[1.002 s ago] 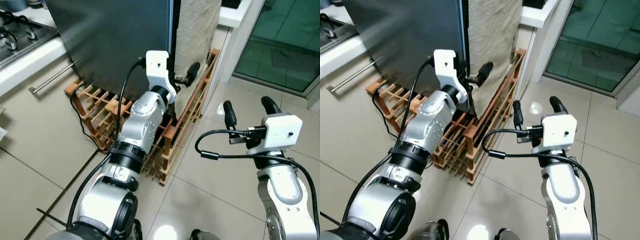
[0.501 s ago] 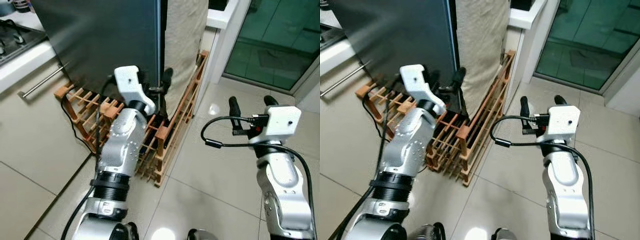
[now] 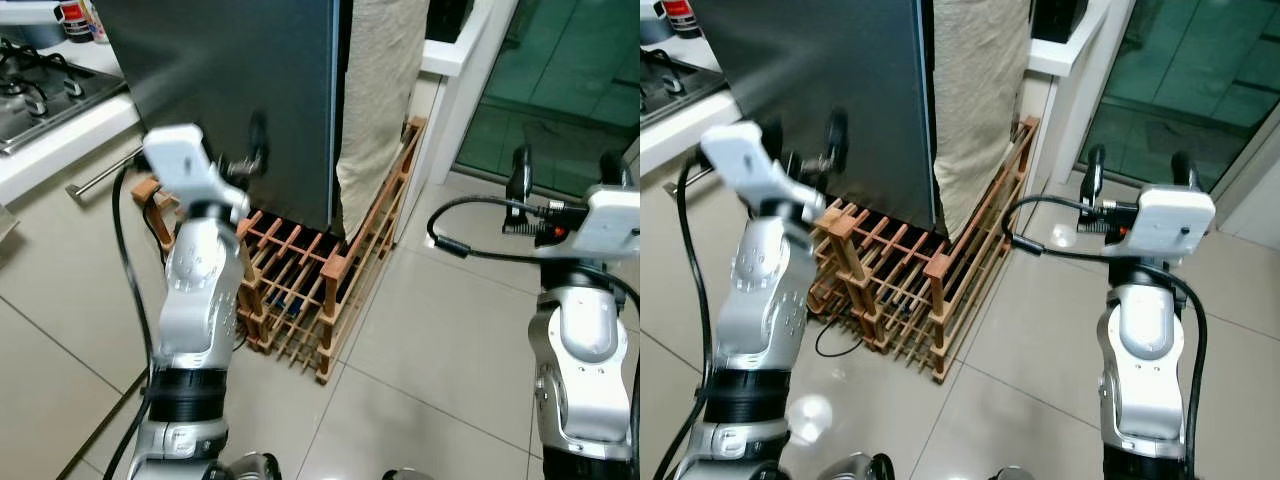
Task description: Restocking fridge
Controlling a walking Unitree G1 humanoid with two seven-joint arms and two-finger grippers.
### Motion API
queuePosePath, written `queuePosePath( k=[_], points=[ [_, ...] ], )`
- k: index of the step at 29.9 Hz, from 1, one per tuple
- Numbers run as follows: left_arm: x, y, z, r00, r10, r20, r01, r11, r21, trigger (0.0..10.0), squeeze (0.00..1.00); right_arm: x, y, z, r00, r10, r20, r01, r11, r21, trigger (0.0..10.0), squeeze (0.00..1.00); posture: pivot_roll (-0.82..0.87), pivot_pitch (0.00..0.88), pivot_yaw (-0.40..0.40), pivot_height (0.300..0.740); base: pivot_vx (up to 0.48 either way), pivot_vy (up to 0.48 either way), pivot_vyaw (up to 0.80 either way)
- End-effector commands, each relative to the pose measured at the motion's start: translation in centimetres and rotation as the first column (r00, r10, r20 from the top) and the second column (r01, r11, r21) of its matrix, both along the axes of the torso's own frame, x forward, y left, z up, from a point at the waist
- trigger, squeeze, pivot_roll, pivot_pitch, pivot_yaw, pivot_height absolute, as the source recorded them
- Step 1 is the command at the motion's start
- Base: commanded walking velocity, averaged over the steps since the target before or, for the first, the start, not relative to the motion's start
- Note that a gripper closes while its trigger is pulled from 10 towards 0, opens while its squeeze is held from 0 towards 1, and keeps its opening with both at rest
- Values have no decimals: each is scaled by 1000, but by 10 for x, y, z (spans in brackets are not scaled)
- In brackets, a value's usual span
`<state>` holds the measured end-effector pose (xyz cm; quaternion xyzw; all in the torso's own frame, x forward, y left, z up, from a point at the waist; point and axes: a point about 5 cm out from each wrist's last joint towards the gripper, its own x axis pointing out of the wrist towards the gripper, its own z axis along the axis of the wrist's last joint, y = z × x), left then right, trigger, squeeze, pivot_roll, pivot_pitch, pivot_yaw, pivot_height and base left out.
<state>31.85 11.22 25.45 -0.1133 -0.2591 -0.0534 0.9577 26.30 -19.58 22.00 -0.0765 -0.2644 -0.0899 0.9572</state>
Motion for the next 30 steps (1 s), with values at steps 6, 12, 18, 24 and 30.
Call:
queuePosePath(
  k=[6, 12, 18, 24, 30],
  points=[
    [0, -1, 4, 1000, -6, 12, 7, 997, -79, 10000, 0, 6, 4, 13, 998, 22, 55, -20, 999, -37, 10000, 0, -149, 0, 11, 740, 356, 0, 0],
    [-1, -1, 20, 997, 29, 66, -22, 995, -95, 10000, 0, 11, 13, 26, 992, 82, 94, -73, 993, -96, 10000, 0, -150, 0, 6, 740, 464, 0, 0],
    [-1, -5, 21, 997, 7, 71, -3, 998, -60, 10000, 0, 13, 12, 26, 992, 89, 94, -79, 991, -105, 10000, 0, -147, 0, 8, 740, 456, 0, 0],
    [3, -16, 17, 999, -37, 35, 37, 999, -5, 10000, 0, 14, 12, 21, 993, 92, 74, -84, 992, -98, 10000, 0, -145, 0, 10, 740, 151, 0, 0],
    [8, -26, 1, 990, -124, -61, 126, 992, 24, 10000, 0, 16, 7, 6, 997, 79, 4, -79, 996, -43, 10000, 0, -147, 0, 15, 740, 0, 0, 0]
  ],
)
